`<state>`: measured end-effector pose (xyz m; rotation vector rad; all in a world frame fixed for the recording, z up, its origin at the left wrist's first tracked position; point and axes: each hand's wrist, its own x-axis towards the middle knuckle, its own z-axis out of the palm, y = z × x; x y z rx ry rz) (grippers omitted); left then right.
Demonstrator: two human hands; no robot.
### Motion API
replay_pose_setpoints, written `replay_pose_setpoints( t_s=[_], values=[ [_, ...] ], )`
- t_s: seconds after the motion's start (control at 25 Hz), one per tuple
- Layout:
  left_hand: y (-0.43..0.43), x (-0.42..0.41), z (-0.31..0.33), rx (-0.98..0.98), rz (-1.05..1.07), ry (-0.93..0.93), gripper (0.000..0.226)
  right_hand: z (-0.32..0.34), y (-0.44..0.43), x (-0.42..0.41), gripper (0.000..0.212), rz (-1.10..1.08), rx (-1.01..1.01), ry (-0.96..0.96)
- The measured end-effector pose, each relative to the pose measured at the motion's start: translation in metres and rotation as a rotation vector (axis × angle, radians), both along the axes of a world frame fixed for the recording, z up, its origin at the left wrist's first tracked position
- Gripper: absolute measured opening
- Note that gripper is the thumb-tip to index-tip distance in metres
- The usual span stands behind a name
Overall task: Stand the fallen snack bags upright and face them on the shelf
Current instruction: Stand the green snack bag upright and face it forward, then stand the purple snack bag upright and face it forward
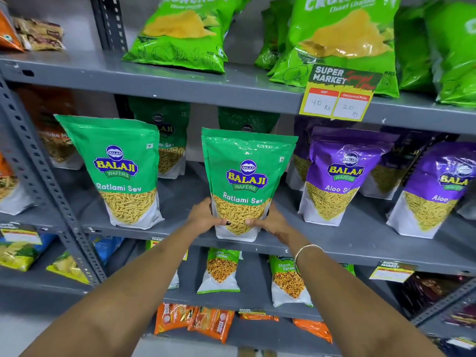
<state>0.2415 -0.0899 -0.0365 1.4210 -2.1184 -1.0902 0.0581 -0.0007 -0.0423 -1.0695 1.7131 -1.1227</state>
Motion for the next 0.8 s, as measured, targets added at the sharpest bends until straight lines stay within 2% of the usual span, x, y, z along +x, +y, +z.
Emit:
replay_pose_setpoints(
  t_s=[0.16, 0.32, 0.48, 0.56, 0.64, 0.72, 0.8],
  values=[
    [-0.001, 0.001, -0.002, 0.014, -0.011, 0.001, 0.072, 0.000, 0.001, 0.001, 0.104, 0.014, -0.001, -0.010],
    [-0.002, 0.002, -0.001, 0.038, -0.035, -0.011, 0.073, -0.010, -0.007, -0.007, 0.128, 0.056, -0.002, -0.004],
    [-0.001, 0.011, -0.001, 0.046, 0.011, 0.031, 0.091, 0.013, 0.008, 0.000, 0.113, -0.036, 0.100, -0.002],
    [0.005, 0.016, 0.000, -0.132, 0.050, 0.080, 0.091, 0.004, 0.012, -0.014, 0.112, -0.104, 0.121, 0.017],
    [0.015, 0.019, 0.000, -0.478, 0.111, 0.077, 0.083, 0.002, 0.019, -0.028, 0.108, -0.189, 0.093, 0.057],
    [0.027, 0.012, -0.004, -0.844, 0.148, 0.035, 0.073, -0.001, 0.028, -0.048, 0.093, -0.290, 0.117, 0.175],
    [0.042, -0.006, -0.009, -1.055, 0.056, 0.037, 0.065, 0.003, 0.045, -0.068, 0.076, -0.329, 0.197, 0.287]
  ],
)
